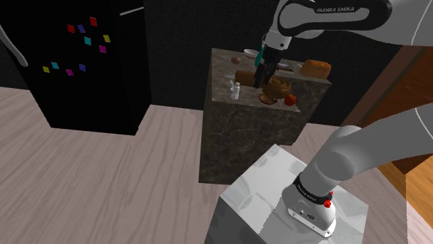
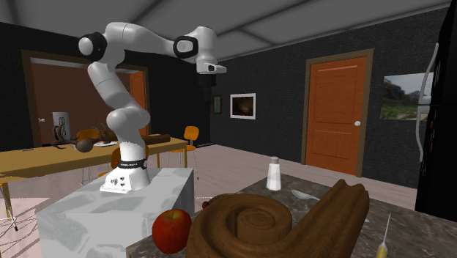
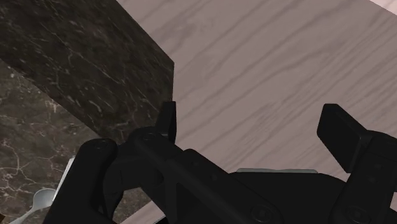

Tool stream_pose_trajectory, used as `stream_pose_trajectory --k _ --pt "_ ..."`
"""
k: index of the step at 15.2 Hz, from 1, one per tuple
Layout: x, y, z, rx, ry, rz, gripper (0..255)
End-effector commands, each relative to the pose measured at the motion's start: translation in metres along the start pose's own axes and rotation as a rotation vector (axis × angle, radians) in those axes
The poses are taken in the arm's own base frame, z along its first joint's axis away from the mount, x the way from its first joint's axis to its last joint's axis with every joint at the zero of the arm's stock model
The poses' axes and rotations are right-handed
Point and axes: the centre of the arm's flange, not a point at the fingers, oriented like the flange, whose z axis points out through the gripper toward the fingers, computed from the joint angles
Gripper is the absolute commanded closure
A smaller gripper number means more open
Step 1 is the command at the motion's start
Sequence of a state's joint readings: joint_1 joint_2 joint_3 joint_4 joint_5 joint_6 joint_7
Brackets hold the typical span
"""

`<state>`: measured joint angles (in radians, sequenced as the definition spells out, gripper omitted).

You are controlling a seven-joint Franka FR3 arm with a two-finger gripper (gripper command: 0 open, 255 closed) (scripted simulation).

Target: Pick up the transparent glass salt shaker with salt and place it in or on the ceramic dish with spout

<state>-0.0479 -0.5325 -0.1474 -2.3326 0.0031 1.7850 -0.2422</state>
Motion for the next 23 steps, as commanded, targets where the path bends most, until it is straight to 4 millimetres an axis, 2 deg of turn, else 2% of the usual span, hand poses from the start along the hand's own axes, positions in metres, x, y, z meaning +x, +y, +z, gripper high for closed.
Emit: stream_pose_trajectory --k 1,23 --pt "0.017 0.018 0.009 0.0 0.002 0.003 0" --pt "0.206 0.219 0.097 0.008 0.01 0.039 0"
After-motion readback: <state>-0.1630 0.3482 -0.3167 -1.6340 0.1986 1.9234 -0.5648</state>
